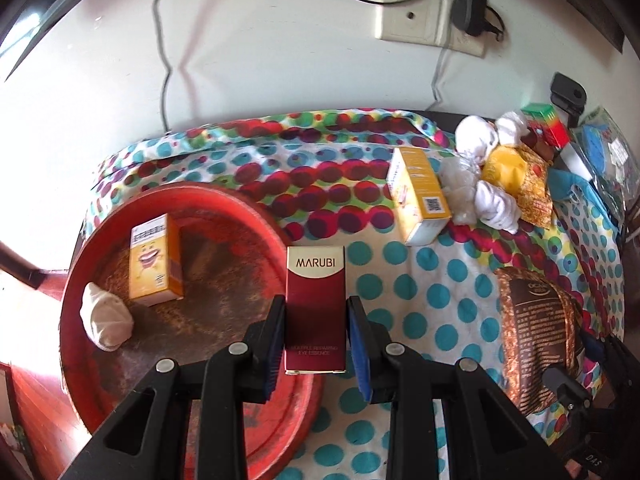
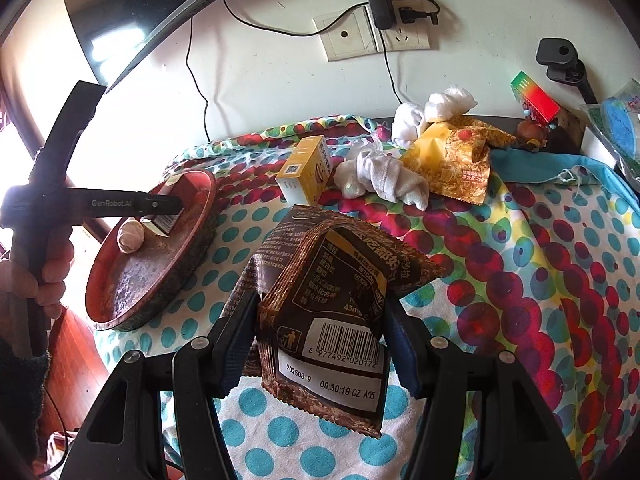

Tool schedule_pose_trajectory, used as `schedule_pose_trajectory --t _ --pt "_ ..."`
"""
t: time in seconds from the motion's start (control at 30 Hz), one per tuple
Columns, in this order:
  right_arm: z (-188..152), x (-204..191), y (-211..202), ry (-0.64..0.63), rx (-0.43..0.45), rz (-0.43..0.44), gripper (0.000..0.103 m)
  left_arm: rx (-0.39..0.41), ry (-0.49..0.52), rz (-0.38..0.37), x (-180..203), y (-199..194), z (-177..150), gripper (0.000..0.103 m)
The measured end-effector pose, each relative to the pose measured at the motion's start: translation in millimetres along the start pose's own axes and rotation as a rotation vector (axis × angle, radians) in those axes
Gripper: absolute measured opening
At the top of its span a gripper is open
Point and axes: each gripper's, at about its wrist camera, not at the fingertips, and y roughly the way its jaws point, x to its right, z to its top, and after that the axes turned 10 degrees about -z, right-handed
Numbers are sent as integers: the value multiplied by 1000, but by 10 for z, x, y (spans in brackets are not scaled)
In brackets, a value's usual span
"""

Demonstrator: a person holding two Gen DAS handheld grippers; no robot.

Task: Organize objects
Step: 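Carry the MARUBI box into the red tray and open the left tool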

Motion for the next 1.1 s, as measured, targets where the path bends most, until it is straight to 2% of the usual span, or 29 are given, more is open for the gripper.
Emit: schedule_pose_trajectory --t 0.3,0.57,1.1 --pt "13 -115 -76 -23 15 -1 57 8 -90 58 -571 -214 -211 30" --pt "13 -203 -102 -42 17 -6 57 -12 -185 116 -1122 -238 -438 30" --pt "27 -321 -95 -75 8 -20 57 -44 -272 144 -1654 -83 -650 30"
